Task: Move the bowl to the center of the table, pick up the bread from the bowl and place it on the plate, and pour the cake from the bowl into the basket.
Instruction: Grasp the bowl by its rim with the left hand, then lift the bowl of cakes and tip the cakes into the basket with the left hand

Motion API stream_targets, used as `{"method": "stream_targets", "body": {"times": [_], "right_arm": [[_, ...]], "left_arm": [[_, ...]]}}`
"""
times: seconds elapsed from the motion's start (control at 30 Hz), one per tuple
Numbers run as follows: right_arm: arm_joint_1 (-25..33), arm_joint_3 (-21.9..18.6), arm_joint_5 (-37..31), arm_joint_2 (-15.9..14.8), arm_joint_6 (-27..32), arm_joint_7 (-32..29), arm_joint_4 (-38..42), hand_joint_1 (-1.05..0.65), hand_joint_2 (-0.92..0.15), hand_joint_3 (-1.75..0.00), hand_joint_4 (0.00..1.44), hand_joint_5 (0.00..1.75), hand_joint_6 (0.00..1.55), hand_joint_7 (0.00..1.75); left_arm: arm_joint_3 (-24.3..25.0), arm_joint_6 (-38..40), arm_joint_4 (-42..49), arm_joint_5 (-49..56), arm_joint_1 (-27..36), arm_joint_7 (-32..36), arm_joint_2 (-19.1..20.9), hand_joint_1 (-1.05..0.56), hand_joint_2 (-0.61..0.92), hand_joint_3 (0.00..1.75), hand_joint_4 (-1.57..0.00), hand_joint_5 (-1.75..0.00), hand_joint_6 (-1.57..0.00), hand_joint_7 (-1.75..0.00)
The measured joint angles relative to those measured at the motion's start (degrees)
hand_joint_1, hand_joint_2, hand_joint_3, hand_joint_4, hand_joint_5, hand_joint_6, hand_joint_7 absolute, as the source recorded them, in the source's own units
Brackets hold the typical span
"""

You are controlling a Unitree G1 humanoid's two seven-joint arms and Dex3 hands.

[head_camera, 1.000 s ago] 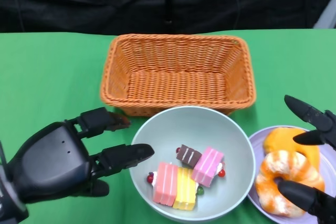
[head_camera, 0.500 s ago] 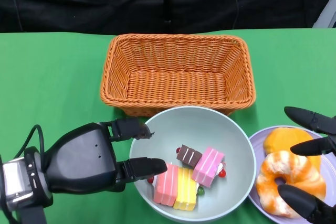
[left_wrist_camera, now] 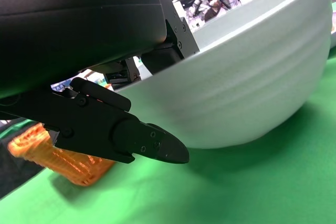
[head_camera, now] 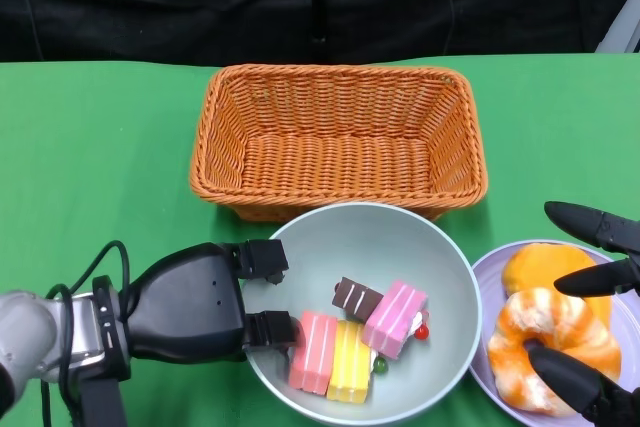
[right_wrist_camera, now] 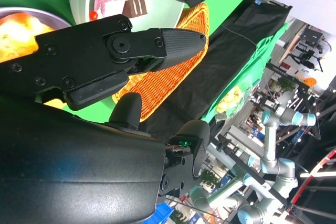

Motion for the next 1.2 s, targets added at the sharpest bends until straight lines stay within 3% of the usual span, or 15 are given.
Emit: {"method": "stream_targets", "body": {"times": [0.1,0.13,0.2,0.27,0.33,0.7,0.8,0.93,1.2], "right_arm": [[0.01,0.12,0.00,0.01,0.04,-0.11,0.00,-0.48,-0.92,-0.33,0.02,1.35,0.00,0.81],[0.02,0.13,0.00,0.01,0.04,-0.15,0.00,-0.48,-0.92,-0.33,0.02,1.35,0.00,0.81],[0.03,0.19,0.02,0.01,0.04,-0.24,0.00,-0.48,-0.92,-0.33,0.02,1.35,0.00,0.81],[0.06,0.23,0.03,0.01,0.04,-0.30,0.00,-0.49,-0.92,-0.33,0.02,1.35,0.00,0.81],[0.06,0.24,0.03,0.01,0.04,-0.31,0.00,-0.49,-0.92,-0.33,0.02,1.35,0.00,0.81],[-0.01,0.39,0.20,0.09,0.04,-0.35,0.02,-0.49,-0.92,-0.33,0.03,1.36,0.00,0.85],[-0.23,0.78,1.19,0.66,-0.10,-1.02,0.12,-0.47,-0.92,-0.34,0.04,1.40,0.00,0.89],[-0.90,1.18,2.96,1.12,-1.74,-1.61,1.07,-0.46,-0.91,-0.36,0.04,1.44,0.00,0.94],[-0.97,1.40,3.41,1.08,-5.28,-2.77,3.30,-0.45,-0.89,-0.38,0.11,1.45,0.00,1.10]], "left_arm": [[-3.08,0.61,4.33,0.00,-2.00,4.55,-1.70,-0.41,0.82,0.00,-0.69,-1.46,-1.07,-0.45],[-4.09,0.94,5.45,0.11,-2.58,6.43,-2.18,-0.42,0.82,0.00,-0.74,-1.60,-1.09,-0.56],[-5.84,1.52,6.57,0.32,-3.18,10.29,-2.55,-0.39,0.83,0.00,-0.82,-1.71,-0.93,-1.04],[-7.32,1.77,6.62,0.45,-3.66,12.73,-2.40,-0.37,0.86,0.01,-0.86,-1.74,-0.81,-1.37],[-8.29,2.15,5.56,0.90,-3.83,14.68,-1.91,-0.35,0.87,0.01,-0.87,-1.74,-0.72,-1.58],[-9.71,2.18,2.56,0.14,-3.47,15.49,0.02,-0.30,0.90,0.02,-0.88,-1.75,-0.70,-1.65],[-5.60,-3.49,-9.14,-6.39,-1.15,10.90,6.41,-0.29,0.92,0.04,-0.92,-1.75,-0.71,-1.70],[3.21,-8.55,-21.18,-19.45,4.37,-0.94,13.41,-0.25,0.92,0.06,-0.94,-1.75,-0.71,-1.74],[14.57,-13.99,-28.36,-31.85,11.89,-17.97,15.82,-0.21,0.89,0.10,-1.00,-1.75,-0.74,-1.75]]}}
